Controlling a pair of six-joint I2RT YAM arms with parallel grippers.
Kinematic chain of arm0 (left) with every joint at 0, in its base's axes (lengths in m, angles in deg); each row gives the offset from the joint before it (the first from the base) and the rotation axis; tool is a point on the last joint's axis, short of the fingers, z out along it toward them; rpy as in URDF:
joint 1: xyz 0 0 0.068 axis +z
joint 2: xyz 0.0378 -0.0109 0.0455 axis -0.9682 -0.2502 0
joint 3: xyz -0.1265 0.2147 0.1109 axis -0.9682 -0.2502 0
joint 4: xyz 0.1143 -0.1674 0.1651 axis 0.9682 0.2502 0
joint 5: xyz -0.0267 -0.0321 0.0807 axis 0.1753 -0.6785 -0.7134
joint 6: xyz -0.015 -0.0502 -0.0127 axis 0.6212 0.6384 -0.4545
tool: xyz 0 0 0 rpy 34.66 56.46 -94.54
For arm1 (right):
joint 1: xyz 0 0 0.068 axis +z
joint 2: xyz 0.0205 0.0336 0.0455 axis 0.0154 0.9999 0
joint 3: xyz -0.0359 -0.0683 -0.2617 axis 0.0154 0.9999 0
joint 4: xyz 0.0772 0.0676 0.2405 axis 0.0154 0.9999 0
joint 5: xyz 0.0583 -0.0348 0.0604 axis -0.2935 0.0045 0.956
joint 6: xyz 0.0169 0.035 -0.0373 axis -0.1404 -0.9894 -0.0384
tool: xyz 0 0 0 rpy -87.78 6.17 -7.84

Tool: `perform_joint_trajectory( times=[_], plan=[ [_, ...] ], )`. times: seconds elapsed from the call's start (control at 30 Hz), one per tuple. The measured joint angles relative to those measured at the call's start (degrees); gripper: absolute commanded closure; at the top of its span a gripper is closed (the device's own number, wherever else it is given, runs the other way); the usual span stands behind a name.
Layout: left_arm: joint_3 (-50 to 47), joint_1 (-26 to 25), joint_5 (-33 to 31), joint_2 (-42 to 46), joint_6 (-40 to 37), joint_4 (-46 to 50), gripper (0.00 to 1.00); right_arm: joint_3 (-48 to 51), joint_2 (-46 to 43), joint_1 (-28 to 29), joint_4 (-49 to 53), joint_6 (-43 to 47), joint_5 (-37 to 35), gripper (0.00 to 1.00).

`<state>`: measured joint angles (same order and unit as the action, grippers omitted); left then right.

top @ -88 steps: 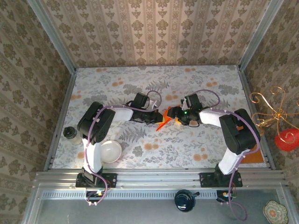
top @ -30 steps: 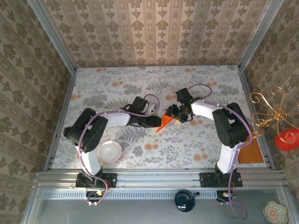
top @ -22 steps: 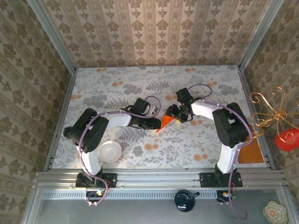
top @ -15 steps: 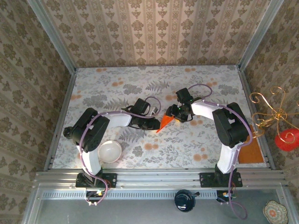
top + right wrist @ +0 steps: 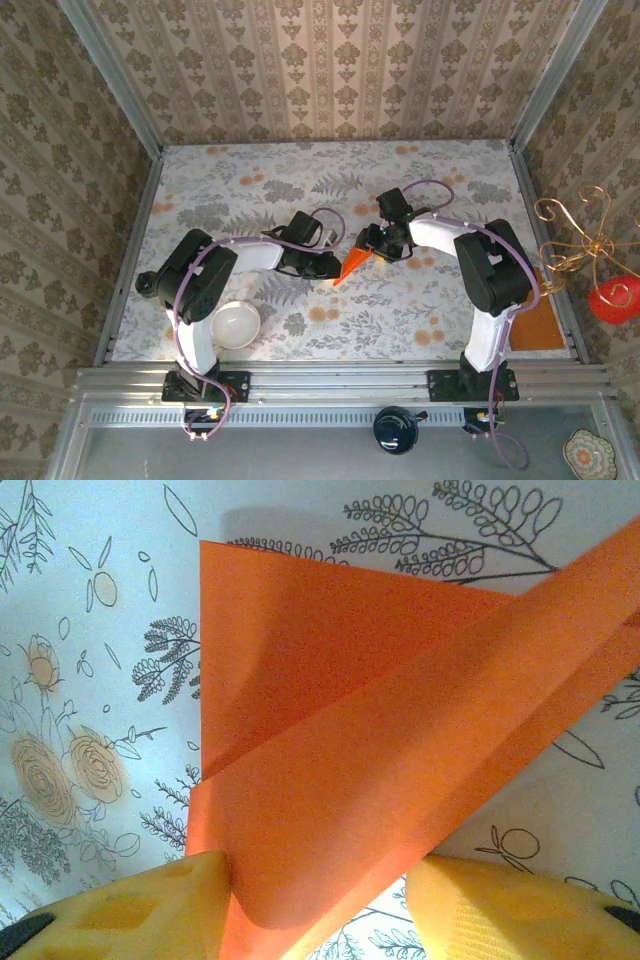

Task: Fold a paper plane with a square sheet of paper (pick it up from the middle)
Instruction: Fold the wing for the fifth time at the center of the table.

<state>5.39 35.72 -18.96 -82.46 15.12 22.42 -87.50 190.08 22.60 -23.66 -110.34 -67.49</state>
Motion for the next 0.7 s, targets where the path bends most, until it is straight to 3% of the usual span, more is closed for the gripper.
perform_joint_trajectory(
  times=[0.2, 0.47, 0.7],
  plan=[
    [0.15, 0.02, -0.07, -0.02, -0.02, 0.57, 0.79, -0.44, 0.35, 0.00, 0.50, -0.02, -0.04, 0.45],
    [0.07, -0.04, 0.02, 1.20, -1.51, 1.99, 0.71, -0.55, 0.35, 0.00, 0.66, -0.02, -0.07, 0.45],
    [-2.03, 0.02, 0.04, 4.87, -3.26, 3.37, 0.77, -0.72, 0.46, 0.00, 0.92, 0.00, -0.09, 0.45]
  ],
)
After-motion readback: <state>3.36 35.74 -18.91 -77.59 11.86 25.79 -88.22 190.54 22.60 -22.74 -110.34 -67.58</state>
